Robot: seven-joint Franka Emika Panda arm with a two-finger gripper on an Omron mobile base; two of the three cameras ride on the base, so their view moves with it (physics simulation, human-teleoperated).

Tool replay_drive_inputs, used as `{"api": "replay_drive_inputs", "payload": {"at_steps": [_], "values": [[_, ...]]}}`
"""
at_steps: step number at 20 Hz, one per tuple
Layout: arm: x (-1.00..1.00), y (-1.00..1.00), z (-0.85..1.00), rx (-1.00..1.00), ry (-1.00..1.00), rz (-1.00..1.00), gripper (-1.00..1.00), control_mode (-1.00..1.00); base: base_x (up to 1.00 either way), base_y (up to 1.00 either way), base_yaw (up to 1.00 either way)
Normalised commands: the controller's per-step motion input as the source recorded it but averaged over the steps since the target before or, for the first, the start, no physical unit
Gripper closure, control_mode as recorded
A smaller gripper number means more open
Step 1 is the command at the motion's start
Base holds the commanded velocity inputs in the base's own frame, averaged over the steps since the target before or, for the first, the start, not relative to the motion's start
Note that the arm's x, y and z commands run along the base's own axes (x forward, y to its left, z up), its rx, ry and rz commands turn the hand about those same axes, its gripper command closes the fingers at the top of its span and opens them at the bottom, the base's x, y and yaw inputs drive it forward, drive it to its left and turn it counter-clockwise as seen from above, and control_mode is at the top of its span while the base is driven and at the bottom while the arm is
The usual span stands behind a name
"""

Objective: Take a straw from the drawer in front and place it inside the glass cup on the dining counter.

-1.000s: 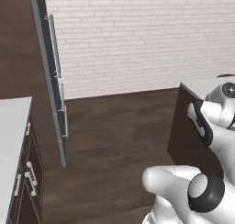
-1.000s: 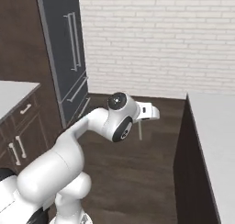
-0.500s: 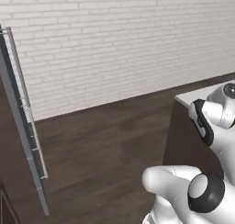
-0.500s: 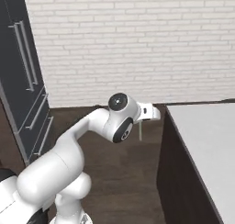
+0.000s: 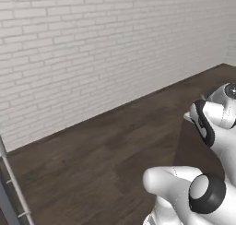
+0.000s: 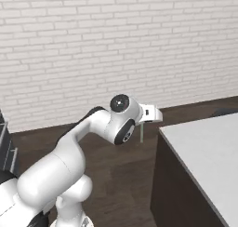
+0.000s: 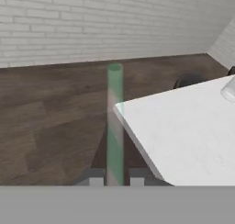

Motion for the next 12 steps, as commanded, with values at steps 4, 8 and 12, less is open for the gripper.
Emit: {"api": "replay_drive_inputs", "payload": {"at_steps": [4,8,12], "values": [[0.00,0.00,0.00,0.00,0.00,0.00,1.00,1.00,1.00,0.54,-0.38],[0.00,0.00,0.00,0.00,0.00,0.00,1.00,1.00,1.00,0.51,-0.39],[0.00,0.00,0.00,0.00,0.00,0.00,1.00,1.00,1.00,0.46,-0.42]]}}
